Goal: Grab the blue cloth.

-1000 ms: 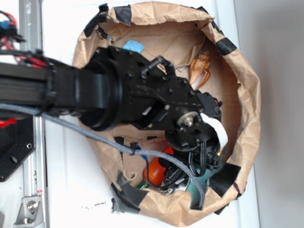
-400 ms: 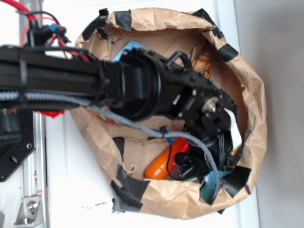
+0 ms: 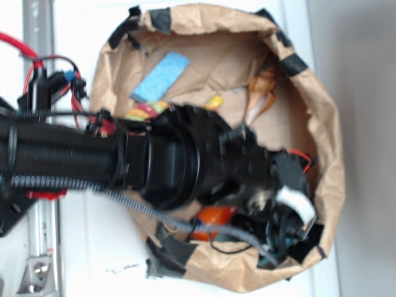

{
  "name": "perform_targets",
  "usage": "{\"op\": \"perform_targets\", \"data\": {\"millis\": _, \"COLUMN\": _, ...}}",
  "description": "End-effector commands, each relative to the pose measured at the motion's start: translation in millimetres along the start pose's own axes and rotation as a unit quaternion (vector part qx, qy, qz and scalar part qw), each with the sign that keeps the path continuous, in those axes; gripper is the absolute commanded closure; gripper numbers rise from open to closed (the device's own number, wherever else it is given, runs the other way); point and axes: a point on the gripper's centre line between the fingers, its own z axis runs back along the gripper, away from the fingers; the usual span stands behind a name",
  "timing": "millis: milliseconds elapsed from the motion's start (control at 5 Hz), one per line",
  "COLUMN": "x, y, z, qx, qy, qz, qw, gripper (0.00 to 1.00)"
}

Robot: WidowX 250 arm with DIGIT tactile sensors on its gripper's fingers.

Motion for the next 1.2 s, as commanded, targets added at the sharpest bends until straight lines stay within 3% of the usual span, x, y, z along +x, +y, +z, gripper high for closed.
{"op": "perform_targets", "data": {"millis": 0, "x": -7, "y": 1, "z": 18, "qx": 0.103, "qy": 0.002, "qz": 0.072, "qw": 0.992, "gripper": 1.0}}
{"op": "perform_targets", "data": {"millis": 400, "x": -35, "y": 59, "z": 66, "qx": 0.036, "qy": -0.055, "qz": 0.196, "qw": 0.978, "gripper": 1.0}}
{"op": "perform_targets", "data": {"millis": 600, "x": -48, "y": 73, "z": 100, "qx": 0.036, "qy": -0.071, "qz": 0.254, "qw": 0.964, "gripper": 1.0}}
{"op": "perform_targets", "data": {"millis": 800, "x": -42, "y": 62, "z": 139, "qx": 0.054, "qy": -0.052, "qz": 0.281, "qw": 0.957, "gripper": 1.0}}
{"op": "perform_targets", "data": {"millis": 1000, "x": -25, "y": 43, "z": 181, "qx": 0.077, "qy": 0.011, "qz": 0.289, "qw": 0.954, "gripper": 1.0}}
